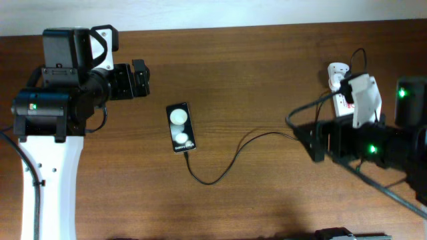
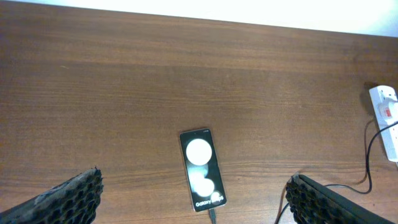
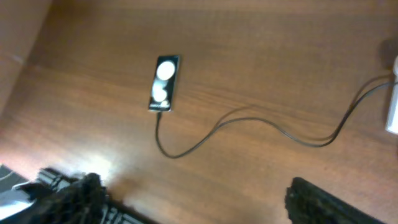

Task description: Plug charger to phone and switch on socket

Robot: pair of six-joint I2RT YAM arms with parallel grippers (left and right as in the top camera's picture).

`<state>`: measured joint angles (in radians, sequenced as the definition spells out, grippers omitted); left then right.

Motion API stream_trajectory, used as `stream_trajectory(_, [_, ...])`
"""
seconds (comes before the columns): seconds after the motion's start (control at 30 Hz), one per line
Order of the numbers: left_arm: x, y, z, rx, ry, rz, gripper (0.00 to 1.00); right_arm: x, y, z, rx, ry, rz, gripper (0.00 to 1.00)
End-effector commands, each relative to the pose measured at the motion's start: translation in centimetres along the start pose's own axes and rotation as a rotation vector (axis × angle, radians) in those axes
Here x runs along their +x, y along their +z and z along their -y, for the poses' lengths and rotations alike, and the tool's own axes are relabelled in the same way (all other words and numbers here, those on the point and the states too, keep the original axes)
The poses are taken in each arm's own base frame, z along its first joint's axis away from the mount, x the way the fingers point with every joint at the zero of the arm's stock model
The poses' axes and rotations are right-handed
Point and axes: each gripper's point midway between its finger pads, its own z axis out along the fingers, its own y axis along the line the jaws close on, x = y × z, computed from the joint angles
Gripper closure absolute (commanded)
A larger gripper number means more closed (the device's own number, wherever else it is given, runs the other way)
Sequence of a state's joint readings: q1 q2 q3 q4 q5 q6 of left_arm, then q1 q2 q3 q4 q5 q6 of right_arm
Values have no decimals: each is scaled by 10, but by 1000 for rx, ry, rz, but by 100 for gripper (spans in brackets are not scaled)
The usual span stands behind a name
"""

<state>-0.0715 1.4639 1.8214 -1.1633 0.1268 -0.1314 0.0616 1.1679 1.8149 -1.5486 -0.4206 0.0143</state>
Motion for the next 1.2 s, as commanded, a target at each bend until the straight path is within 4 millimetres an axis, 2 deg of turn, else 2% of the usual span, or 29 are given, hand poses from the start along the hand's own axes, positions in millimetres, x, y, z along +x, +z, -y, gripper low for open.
stream_trajectory(0.0, [-2, -5, 0, 6, -3, 13, 1, 6, -4, -3, 3, -11, -11, 1])
stream_trajectory(0.07, [-2, -5, 0, 5, -3, 13, 1, 11, -4, 7, 55, -5, -28, 2])
stream_trajectory(0.17, [-2, -5, 0, 5, -3, 13, 1, 22, -5, 7, 59, -38, -74, 1])
stream_trajectory(0.23, [-2, -5, 0, 5, -3, 13, 1, 22, -5, 10, 73, -79, -77, 1])
stream_trajectory(0.3, [-2, -5, 0, 5, -3, 13, 1, 19, -3, 26, 154, -85, -73, 1])
stream_trajectory(0.43, [-2, -5, 0, 5, -3, 13, 1, 12, -2, 27, 167, -243, 60, 2])
stream_trajectory(0.5, [-2, -5, 0, 6, -3, 13, 1, 16, 2, 29, 185, -357, 138, 1])
stream_trajectory(0.7, [-2, -5, 0, 5, -3, 13, 1, 58, 33, 43, 214, -453, 371, 2])
stream_trajectory(0.8, [-2, -5, 0, 5, -3, 13, 1, 63, 49, 52, 234, -476, 538, 1])
stream_trajectory(0.87, [-2, -5, 0, 5, -3, 13, 1, 66, 59, 66, 257, -379, 654, 1])
stream_trajectory(0.93, [-2, -5, 0, 5, -3, 13, 1, 74, 78, 76, 244, -335, 748, 1])
stream_trajectory(1.03, [-2, -5, 0, 6, -3, 13, 1, 78, 93, 83, 236, -342, 827, 1])
stream_trajectory(1.17, [-2, -5, 0, 5, -3, 13, 1, 81, 103, 87, 232, -361, 887, 1])
